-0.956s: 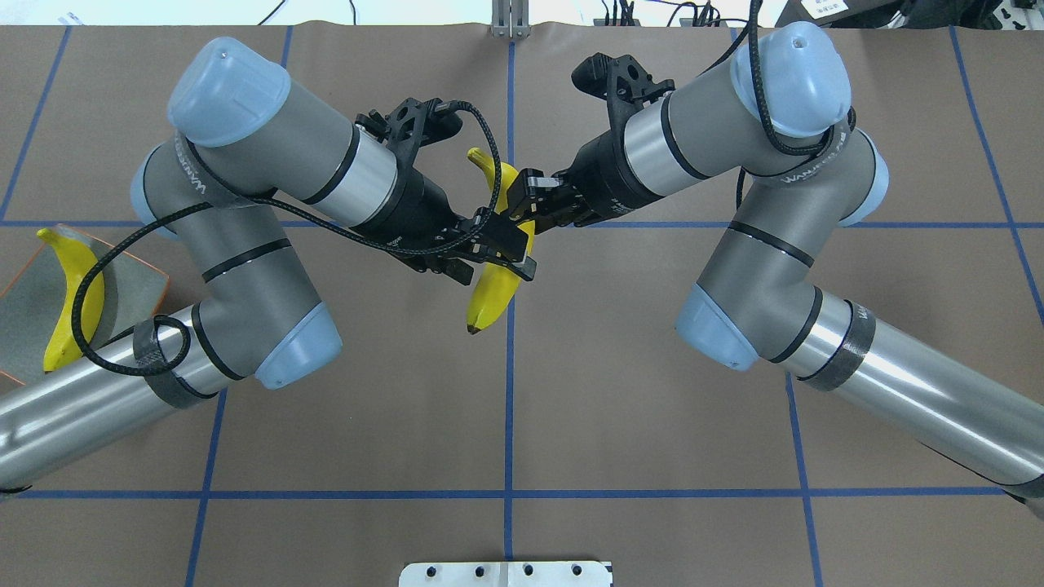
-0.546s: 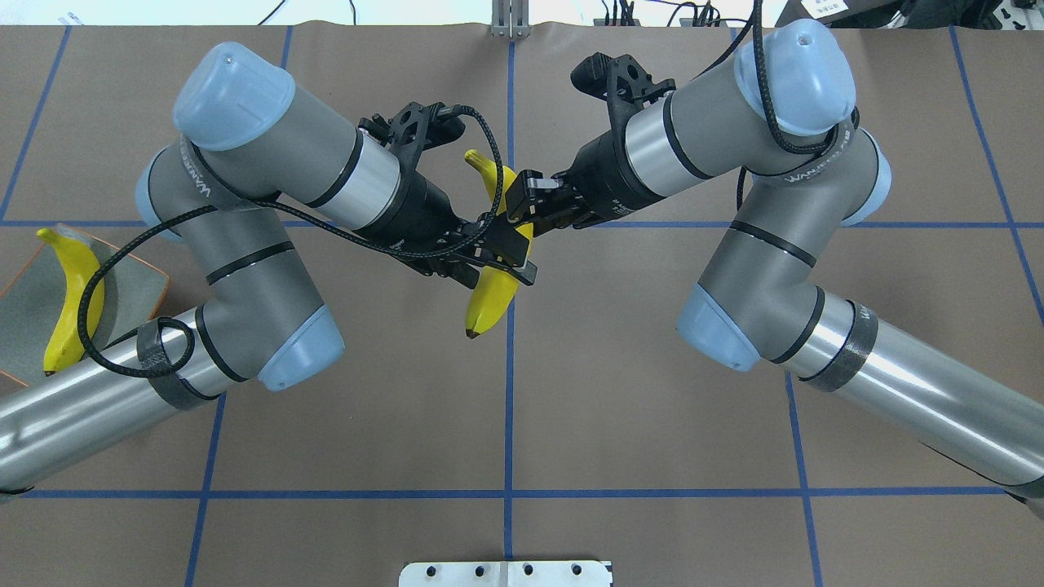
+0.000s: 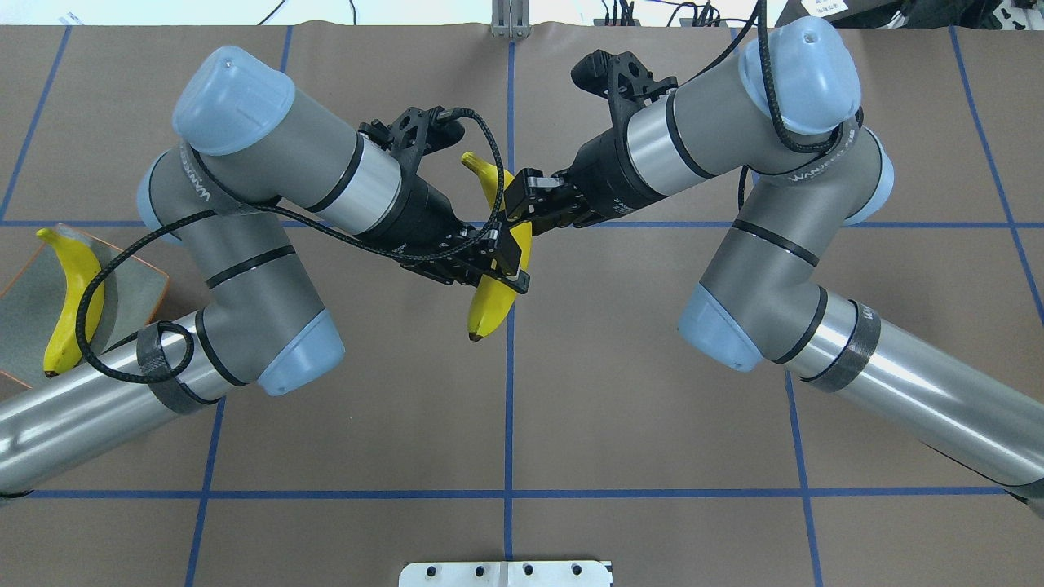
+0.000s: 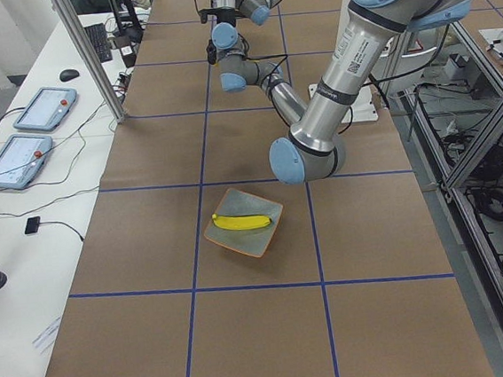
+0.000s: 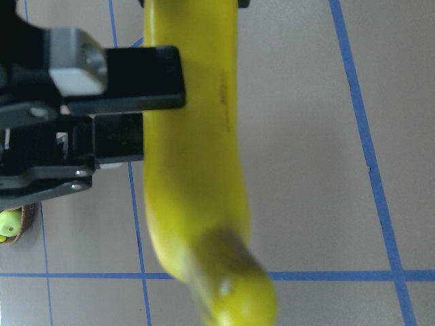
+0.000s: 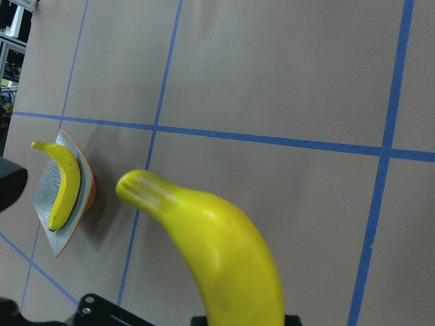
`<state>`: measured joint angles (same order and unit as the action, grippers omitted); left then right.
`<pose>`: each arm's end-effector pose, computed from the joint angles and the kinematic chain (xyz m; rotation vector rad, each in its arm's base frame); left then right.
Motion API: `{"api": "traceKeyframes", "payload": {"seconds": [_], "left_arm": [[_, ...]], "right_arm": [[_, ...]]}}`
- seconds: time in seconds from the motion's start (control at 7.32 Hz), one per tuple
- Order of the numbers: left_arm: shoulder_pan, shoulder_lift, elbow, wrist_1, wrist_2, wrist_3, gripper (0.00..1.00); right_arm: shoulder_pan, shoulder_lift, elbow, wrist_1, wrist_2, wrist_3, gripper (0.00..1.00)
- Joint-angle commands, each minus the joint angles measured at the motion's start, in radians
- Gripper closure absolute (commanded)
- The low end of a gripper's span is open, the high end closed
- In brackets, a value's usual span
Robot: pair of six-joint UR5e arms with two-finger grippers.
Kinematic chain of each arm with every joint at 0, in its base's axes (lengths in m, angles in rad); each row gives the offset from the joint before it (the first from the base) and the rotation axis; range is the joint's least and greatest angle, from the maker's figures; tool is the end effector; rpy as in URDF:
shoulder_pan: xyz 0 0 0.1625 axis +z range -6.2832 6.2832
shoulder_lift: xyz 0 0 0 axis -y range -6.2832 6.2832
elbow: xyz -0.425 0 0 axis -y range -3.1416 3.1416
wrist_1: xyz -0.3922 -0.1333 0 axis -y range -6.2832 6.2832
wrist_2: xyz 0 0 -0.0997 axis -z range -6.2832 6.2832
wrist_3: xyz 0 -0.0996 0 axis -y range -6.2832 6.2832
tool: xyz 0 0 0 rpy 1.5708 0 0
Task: Transfer all bananas from basket to plate
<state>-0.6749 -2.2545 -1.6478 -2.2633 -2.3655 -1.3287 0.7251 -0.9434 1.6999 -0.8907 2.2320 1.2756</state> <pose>0.4558 -0.4444 0.1308 0.0259 1.4924 0.2272 -0.4206 -0.4691 0.1491 0.1988 -1.4527 -0.1246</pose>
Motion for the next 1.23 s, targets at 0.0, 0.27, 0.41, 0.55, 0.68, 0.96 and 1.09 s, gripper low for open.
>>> {"api": "traceKeyframes", "payload": {"seconds": [0.0, 0.27, 0.41, 0.55, 0.68, 0.96, 1.09], "left_arm": [[0.000, 0.006, 0.000, 0.013, 0.000, -0.029, 1.00], [-0.052, 0.071, -0.007, 0.039, -0.015, -0.076, 1.00], [-0.111, 0.137, -0.048, 0.095, -0.084, -0.078, 1.00], [-0.174, 0.221, -0.088, 0.125, -0.083, -0.079, 1.00], [-0.210, 0.299, -0.102, 0.125, -0.074, -0.078, 1.00], [-0.241, 0.493, -0.150, 0.126, -0.026, -0.067, 1.00], [-0.242, 0.576, -0.180, 0.126, 0.009, -0.057, 1.00]], "right_arm": [[0.019, -0.052, 0.018, 0.079, 0.003, 0.025, 0.00], [0.072, -0.206, 0.082, 0.168, 0.003, 0.091, 0.00], [0.100, -0.262, 0.087, 0.170, -0.005, 0.093, 0.00], [0.134, -0.306, 0.077, 0.168, -0.011, 0.082, 0.00], [0.166, -0.342, 0.073, 0.167, -0.024, 0.083, 0.00], [0.197, -0.417, 0.034, 0.167, -0.101, 0.074, 0.00], [0.200, -0.417, 0.021, 0.165, -0.104, 0.076, 0.00]]}}
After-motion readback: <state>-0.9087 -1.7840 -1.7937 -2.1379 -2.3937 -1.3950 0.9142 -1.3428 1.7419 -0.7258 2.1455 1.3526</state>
